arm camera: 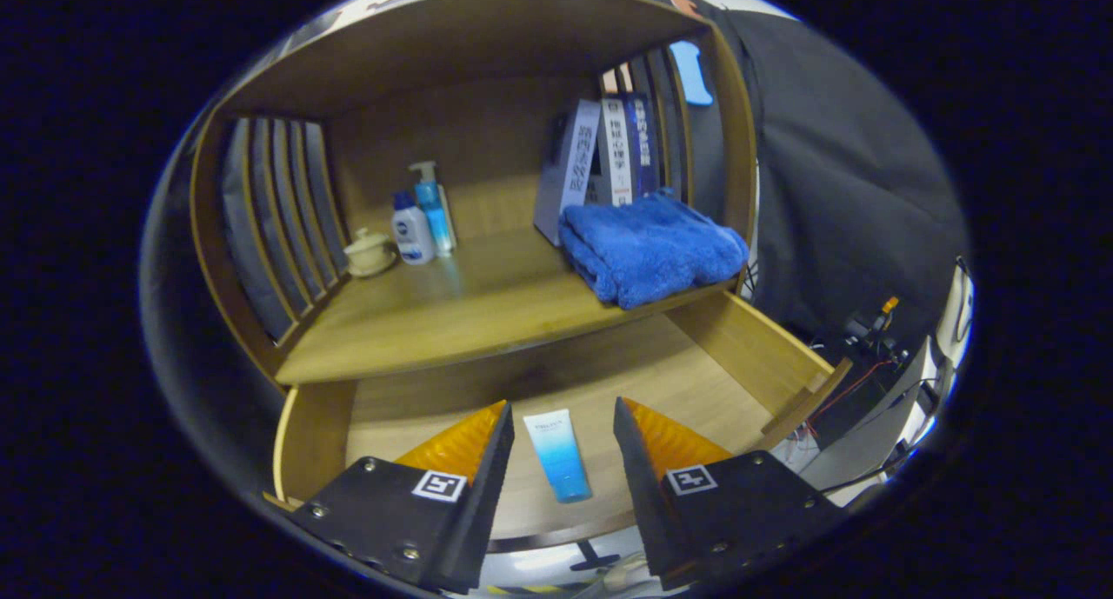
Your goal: Pull open the drawer, take out the items inside it, and place them on the countertop above the cabinet.
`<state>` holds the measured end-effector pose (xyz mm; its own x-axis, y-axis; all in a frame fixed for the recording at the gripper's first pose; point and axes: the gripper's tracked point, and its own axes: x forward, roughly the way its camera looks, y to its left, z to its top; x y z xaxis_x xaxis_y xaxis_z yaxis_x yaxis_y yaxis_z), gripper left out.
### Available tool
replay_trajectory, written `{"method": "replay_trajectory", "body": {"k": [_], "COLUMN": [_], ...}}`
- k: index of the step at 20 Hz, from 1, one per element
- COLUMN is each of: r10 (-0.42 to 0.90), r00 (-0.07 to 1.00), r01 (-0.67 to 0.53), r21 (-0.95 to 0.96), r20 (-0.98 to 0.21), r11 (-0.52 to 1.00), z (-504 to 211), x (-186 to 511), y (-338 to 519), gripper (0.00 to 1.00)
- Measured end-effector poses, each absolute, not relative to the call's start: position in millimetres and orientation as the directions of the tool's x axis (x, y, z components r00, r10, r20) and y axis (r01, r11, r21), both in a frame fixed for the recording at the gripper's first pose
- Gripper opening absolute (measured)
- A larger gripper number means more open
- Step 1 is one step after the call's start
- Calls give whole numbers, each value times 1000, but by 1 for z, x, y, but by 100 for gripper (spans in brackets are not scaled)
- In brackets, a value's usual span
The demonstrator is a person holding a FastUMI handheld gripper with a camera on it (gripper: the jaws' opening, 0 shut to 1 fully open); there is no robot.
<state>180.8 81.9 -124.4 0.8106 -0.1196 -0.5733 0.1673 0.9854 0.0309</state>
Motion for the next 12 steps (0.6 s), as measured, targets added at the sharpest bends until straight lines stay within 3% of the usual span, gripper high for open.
{"method": "replay_trajectory", "body": {"k": [12], "r10": [-166], "r00": [466], "r01": [133], "r21": [-116], "r20": [-869], "r11": [984], "z": [-231], "x": [180], "y": [85], "gripper": [69]}}
